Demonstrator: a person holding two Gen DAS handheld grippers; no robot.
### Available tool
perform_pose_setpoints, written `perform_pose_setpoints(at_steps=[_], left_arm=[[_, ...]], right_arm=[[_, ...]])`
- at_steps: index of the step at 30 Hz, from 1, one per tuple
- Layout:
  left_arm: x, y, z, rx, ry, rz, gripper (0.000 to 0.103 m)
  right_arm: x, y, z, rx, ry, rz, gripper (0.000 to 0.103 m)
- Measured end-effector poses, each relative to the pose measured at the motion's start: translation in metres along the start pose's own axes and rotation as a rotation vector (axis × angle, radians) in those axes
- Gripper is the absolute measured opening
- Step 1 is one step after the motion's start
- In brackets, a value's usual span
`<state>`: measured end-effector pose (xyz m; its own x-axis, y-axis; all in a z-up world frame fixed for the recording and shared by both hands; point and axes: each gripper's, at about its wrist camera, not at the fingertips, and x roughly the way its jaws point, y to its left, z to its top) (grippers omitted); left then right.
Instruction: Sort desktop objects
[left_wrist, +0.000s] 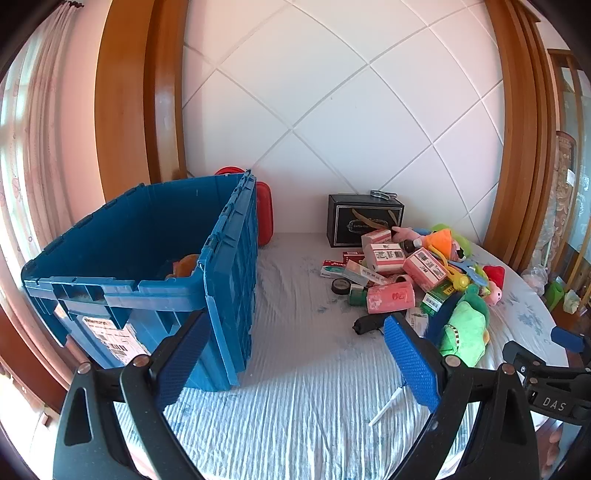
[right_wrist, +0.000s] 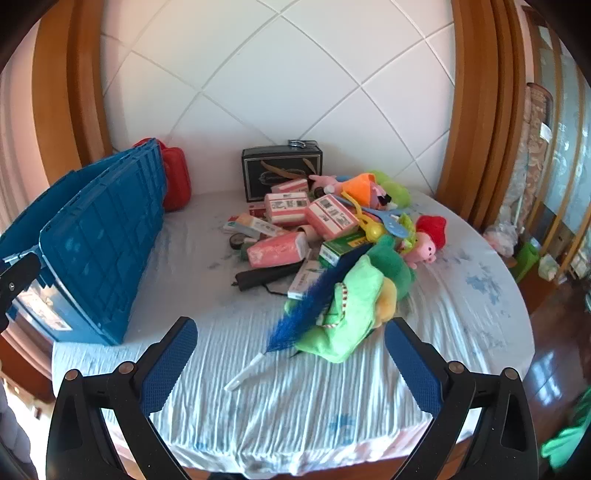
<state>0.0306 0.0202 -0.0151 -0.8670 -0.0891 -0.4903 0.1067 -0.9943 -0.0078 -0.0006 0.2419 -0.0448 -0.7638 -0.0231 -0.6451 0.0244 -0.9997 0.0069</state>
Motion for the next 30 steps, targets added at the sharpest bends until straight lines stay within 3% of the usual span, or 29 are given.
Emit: perform_pose_setpoints(at_steps=[24, 30], left_arm=[[0.020, 0.010, -0.003, 0.013, 0.054, 0.027, 0.096], [0.047, 0.009, -0.002, 0.042, 0.087, -0.027, 0.096]], right_arm=[[0.017, -0.015, -0.005, 0.036, 0.026, -0.001, 0.103], [0.033, -0.030, -0.006, 0.082, 0.047, -0.012, 0.103]])
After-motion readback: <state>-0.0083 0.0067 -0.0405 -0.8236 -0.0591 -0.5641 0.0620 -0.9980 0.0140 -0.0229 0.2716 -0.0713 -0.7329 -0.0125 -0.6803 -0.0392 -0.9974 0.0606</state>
